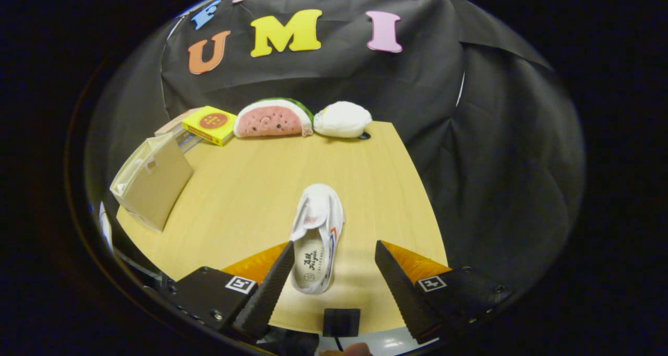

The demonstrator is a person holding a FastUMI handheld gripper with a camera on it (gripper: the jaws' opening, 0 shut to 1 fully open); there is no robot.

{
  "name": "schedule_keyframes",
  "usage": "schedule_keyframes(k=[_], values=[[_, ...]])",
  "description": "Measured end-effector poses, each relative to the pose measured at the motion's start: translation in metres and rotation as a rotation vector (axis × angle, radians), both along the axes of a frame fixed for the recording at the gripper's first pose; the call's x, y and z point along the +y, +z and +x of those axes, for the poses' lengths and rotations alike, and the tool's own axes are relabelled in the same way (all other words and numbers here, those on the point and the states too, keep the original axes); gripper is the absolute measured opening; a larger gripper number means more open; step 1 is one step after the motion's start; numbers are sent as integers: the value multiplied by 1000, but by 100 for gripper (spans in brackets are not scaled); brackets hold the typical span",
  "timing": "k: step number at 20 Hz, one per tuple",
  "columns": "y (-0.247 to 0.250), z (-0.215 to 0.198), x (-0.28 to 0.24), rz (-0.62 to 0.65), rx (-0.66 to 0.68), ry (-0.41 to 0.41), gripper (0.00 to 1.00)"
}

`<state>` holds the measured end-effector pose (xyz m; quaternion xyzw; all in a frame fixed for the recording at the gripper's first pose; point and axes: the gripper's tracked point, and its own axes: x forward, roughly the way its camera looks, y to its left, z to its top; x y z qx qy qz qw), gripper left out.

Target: Open the storage box then place both shoes into the box .Put the left shoe in first, then the right shoe, with the right side of both shoes facing outward in a uniform manner.

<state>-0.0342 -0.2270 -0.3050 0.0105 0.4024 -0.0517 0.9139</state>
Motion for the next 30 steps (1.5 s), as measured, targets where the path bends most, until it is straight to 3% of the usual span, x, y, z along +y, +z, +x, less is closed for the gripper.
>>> schedule_keyframes(k=[9, 18, 21, 22, 25, 27, 29, 30], values=[[-46, 36, -2, -10, 89, 113, 95], [-79, 54, 3, 8, 191, 142, 93], [-80, 59, 3, 0, 205, 138, 46], [-84, 61, 4, 3, 216, 136, 37], [-89, 60, 0, 4, 255, 103, 33], [-90, 60, 0, 33, 276, 76, 9], [-89, 59, -3, 32, 290, 56, 9], [-89, 56, -1, 35, 304, 55, 0]])
